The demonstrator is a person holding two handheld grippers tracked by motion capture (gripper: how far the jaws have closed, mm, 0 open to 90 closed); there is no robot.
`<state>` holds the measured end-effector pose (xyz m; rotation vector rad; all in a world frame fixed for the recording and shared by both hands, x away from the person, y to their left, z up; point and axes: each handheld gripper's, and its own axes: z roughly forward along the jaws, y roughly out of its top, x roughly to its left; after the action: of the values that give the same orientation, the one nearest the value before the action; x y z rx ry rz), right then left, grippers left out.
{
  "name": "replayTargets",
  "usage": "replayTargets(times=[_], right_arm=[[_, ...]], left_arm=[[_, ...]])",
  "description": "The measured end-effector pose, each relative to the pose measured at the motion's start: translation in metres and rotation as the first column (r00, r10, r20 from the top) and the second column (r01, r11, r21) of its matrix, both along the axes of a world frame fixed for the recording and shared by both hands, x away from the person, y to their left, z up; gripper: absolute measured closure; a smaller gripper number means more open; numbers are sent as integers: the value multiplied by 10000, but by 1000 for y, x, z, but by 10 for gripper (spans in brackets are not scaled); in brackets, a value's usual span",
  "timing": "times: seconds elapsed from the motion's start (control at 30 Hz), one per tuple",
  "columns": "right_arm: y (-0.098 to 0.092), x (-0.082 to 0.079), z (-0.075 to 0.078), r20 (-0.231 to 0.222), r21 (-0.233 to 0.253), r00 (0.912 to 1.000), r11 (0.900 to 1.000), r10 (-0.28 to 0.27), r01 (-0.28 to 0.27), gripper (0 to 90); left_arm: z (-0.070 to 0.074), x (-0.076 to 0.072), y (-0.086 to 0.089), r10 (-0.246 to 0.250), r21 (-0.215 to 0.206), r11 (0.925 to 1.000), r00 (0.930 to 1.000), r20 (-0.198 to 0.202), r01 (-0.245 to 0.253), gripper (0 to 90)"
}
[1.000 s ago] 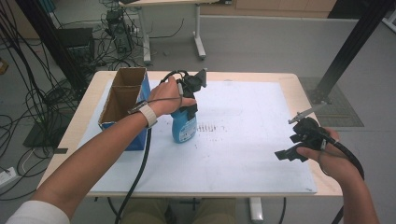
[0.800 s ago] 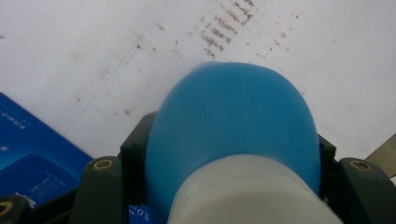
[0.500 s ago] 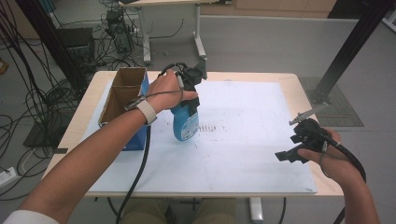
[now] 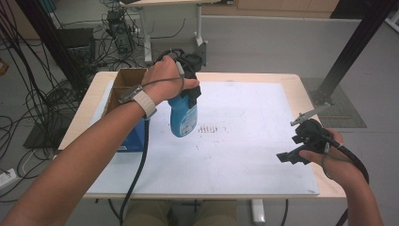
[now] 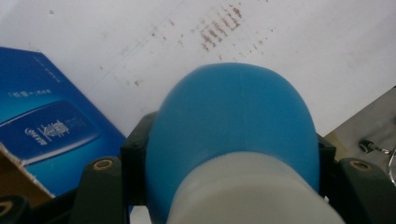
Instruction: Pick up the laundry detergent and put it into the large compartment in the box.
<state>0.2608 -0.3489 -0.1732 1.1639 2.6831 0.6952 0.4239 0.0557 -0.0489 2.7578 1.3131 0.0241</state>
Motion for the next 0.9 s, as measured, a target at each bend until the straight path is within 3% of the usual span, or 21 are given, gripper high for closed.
replayTargets(times=[0.23,0.53,0.67,0.9], right_arm=[[4,-1,4,94,-53,9998,9999,162,-161,91],[9,-2,9,252,-103,9990,9993,370,-368,91],[11,-4,11,396,-76,9979,9987,511,-509,91],[12,-4,12,466,-70,9969,9980,631,-628,91]], left_arm=[[21,-1,3,543,120,9985,9984,-143,-542,385],[45,-4,9,1345,167,9908,9906,-265,-1341,385],[53,-5,16,1874,106,9823,9819,-262,-1872,385],[62,-6,25,2289,66,9735,9730,-302,-2288,385]])
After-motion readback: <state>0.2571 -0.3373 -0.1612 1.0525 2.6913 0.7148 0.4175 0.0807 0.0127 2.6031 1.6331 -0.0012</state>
